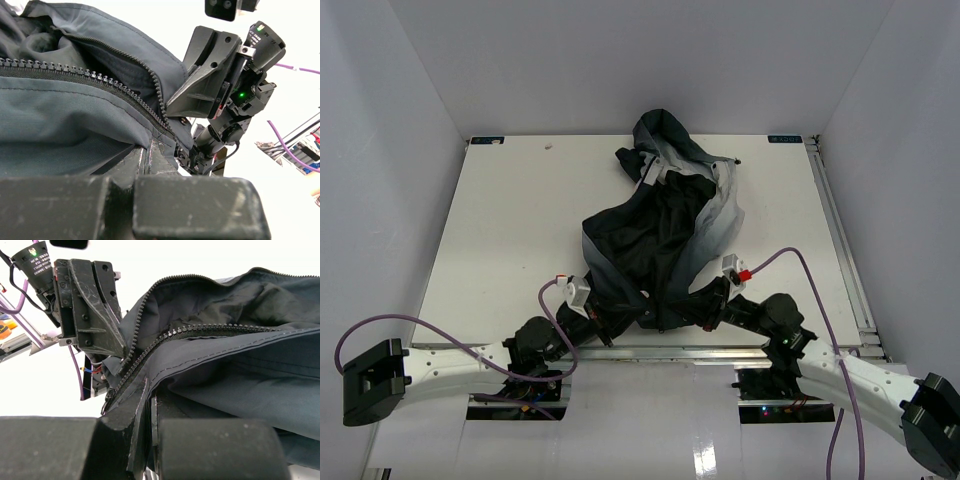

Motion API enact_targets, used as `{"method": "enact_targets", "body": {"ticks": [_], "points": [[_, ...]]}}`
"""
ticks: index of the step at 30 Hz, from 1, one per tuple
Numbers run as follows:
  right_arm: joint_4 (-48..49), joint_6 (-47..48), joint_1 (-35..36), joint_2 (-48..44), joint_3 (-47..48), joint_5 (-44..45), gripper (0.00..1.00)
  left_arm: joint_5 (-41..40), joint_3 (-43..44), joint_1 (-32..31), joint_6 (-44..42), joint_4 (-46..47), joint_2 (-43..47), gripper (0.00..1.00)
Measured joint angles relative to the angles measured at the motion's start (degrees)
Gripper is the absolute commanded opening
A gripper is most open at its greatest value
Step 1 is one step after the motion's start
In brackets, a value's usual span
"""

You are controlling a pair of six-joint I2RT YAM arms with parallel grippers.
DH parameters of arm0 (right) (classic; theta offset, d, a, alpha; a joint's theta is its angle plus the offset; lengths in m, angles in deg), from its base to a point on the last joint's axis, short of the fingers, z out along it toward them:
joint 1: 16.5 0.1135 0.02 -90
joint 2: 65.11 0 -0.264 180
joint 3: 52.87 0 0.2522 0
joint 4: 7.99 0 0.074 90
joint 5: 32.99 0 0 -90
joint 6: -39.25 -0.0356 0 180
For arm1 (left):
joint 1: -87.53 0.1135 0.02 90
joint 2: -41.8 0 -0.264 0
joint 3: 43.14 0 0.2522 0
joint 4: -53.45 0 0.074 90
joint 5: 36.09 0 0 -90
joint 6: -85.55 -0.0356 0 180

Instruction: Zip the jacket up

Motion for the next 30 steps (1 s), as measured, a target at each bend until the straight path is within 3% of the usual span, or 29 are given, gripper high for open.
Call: {"method": "enact_targets", "body": {"ticks": [30], "points": [[1.35, -5.28, -0.04, 2.6, 0.93, -0.92, 0.08, 1.18, -0.25, 0.0, -5.86, 1.62, 0.89, 0.0]]}}
